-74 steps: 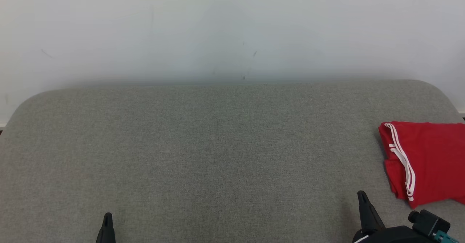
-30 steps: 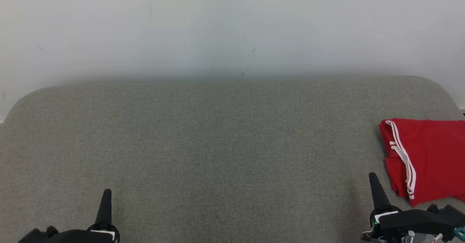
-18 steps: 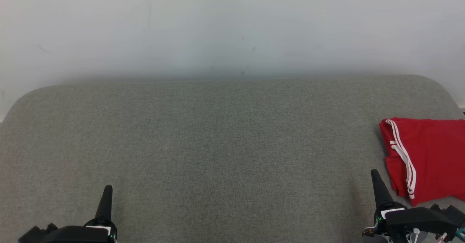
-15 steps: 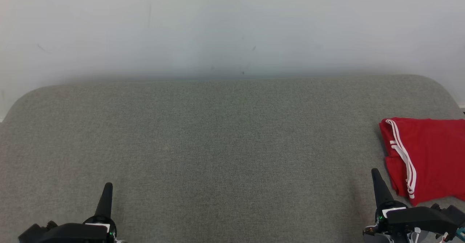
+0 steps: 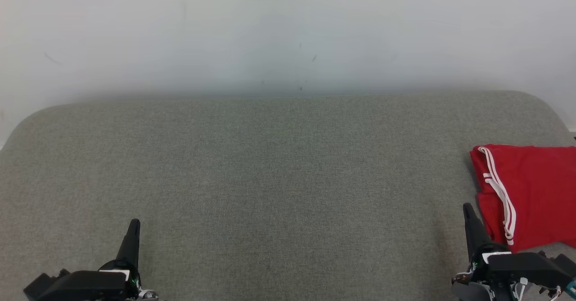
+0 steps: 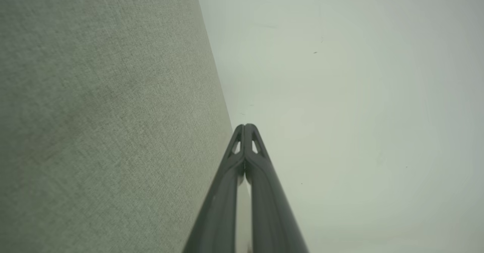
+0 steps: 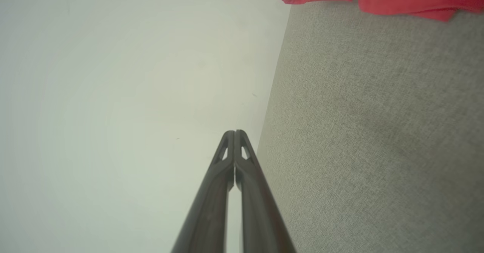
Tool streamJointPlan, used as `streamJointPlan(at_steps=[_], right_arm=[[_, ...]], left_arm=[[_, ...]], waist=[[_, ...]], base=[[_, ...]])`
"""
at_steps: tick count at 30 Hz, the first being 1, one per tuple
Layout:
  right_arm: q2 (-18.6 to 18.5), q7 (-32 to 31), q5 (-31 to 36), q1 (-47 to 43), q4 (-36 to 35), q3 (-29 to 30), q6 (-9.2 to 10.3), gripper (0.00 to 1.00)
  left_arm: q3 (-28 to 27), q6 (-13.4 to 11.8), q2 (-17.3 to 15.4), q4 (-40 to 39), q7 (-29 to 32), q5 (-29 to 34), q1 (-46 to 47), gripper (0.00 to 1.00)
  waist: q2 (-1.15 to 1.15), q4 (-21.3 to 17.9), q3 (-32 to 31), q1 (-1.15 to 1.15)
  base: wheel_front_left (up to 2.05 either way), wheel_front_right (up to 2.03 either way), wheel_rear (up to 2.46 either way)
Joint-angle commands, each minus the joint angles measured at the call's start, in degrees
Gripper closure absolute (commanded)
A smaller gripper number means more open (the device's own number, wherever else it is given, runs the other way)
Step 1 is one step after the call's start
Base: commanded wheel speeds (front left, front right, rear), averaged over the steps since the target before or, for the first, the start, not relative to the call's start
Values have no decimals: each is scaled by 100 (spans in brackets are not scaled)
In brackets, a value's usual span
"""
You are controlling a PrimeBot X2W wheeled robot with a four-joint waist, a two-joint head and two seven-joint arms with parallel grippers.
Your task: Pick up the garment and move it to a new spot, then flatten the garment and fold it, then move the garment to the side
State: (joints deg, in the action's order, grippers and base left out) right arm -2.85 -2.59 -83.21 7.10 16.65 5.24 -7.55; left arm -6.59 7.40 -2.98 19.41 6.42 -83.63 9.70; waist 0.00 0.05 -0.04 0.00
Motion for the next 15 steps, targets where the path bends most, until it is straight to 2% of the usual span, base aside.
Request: streamJointPlan(at_steps=[1,15], right_arm=[[-4,-35,-156,92,-37,23,10,100],[-4,-105,-678,133,-44,75,11,100]], left_arm=[[-31,14,-22,7,45,-142,140,100],[-70,15,-19,77,213,-624,268,100]], waist=[[0,-1,4,0],[0,-5,31,0]], base=[[0,0,0],[0,0,0]])
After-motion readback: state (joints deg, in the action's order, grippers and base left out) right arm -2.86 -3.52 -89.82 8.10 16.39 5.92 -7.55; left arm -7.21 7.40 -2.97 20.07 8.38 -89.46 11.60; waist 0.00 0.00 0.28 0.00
